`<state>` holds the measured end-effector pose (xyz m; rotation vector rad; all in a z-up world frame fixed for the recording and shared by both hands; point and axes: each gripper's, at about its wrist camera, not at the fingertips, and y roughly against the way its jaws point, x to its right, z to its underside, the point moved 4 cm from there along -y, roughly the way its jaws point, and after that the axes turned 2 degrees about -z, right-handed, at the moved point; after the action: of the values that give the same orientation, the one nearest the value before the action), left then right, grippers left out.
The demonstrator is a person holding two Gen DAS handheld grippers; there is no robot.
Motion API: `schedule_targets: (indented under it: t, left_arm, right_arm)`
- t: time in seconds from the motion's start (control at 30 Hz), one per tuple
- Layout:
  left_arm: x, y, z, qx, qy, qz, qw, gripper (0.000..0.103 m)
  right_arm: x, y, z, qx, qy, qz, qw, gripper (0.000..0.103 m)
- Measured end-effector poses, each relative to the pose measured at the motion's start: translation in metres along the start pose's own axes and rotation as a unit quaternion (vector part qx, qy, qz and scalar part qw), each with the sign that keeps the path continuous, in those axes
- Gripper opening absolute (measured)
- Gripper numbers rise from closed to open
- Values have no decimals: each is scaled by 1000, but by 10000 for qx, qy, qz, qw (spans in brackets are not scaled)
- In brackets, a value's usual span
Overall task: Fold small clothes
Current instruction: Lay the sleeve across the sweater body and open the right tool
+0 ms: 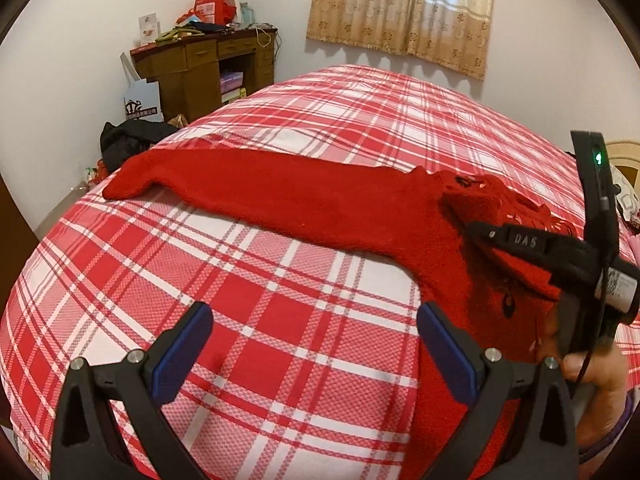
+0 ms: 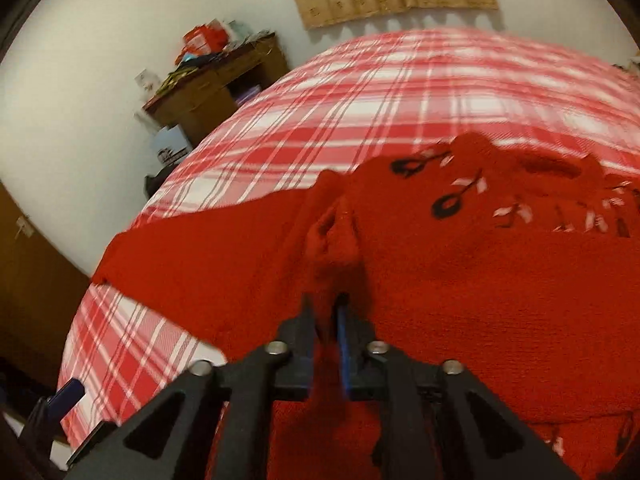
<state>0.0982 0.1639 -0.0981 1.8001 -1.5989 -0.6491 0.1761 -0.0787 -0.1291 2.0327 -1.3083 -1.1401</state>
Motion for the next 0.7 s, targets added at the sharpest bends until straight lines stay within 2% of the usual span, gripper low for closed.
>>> schedule_targets:
  t: [0.03,0.13,0.23,0.37,0.43,0.5,0.6,0.7]
  left_arm:
    - [0,-1,0,-5,-6,2,10000,103]
    - [2,-3,1,-14,-40,11,10000,103]
    - [3,-4,3,-42,-28,25,10000,103]
    - [10,-1,4,-58,-52,50,10000,103]
    - [13,3,5,-31,-121,33,9999,103]
    - [16,6,4,-13,-184,6,9998,103]
    - [20,9,2,16,-242,4,9997,103]
    - [27,9,-1,53,-327,18,9995,103]
  right_arm:
    - [0,6,1,-27,-46,-177,9998,34]
    - [-2,28,2,284,-147,-617,9976,34]
    - [7,39,1,552,-265,-178,9980,34]
    - [7,14,9,211,-152,117,9996,30]
    - [4,-3,14,-82,-91,121,9999,30]
    - [0,-5,15,-28,148,256,9996,31]
    - [-4,11,15,-97,269,-34,9996,30]
    - [14,52,8,381,290,229,9986,30]
